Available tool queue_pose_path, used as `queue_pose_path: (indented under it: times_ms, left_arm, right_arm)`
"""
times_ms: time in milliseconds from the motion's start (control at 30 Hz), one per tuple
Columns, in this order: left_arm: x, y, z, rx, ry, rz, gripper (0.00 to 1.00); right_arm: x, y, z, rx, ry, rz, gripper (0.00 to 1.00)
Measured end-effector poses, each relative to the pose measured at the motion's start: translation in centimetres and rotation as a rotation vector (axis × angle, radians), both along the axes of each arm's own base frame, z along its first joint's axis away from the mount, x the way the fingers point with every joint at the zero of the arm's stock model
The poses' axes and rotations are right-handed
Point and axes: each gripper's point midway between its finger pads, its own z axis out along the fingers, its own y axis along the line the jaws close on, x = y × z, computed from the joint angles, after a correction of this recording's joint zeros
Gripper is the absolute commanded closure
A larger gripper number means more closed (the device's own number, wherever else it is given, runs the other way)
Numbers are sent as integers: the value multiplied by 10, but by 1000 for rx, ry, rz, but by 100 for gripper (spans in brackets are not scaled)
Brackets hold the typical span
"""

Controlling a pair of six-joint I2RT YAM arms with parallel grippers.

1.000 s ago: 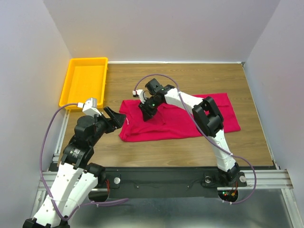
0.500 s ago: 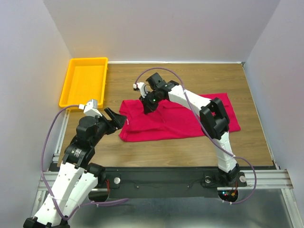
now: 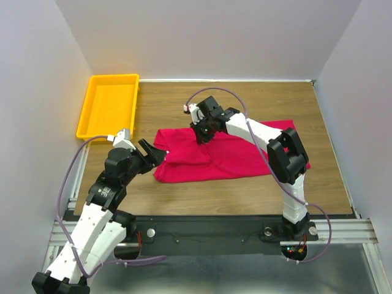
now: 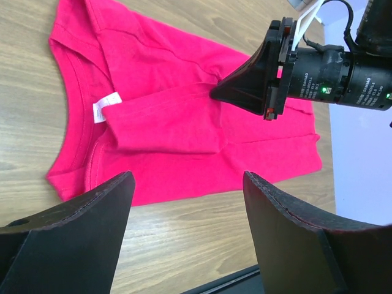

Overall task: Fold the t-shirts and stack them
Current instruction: Fold the tshirt

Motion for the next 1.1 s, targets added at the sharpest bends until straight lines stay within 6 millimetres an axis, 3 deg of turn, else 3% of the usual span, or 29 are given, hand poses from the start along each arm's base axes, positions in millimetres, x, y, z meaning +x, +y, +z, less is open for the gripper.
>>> queue_pose_path:
  times_ms: [200,633,1100]
  left_arm:
    - [1,-2,-15,5,32,-7,18]
    - [0,-6,-50,6,127,-15,23]
    - [3,-8,-72,-4,186,0,25]
  right_arm:
    - [6,-18,-15,-55,-5,-109,100]
    - [29,-26,1,-24,-90,-246,99]
    - [22,-50,-3,-52,-110,-335,99]
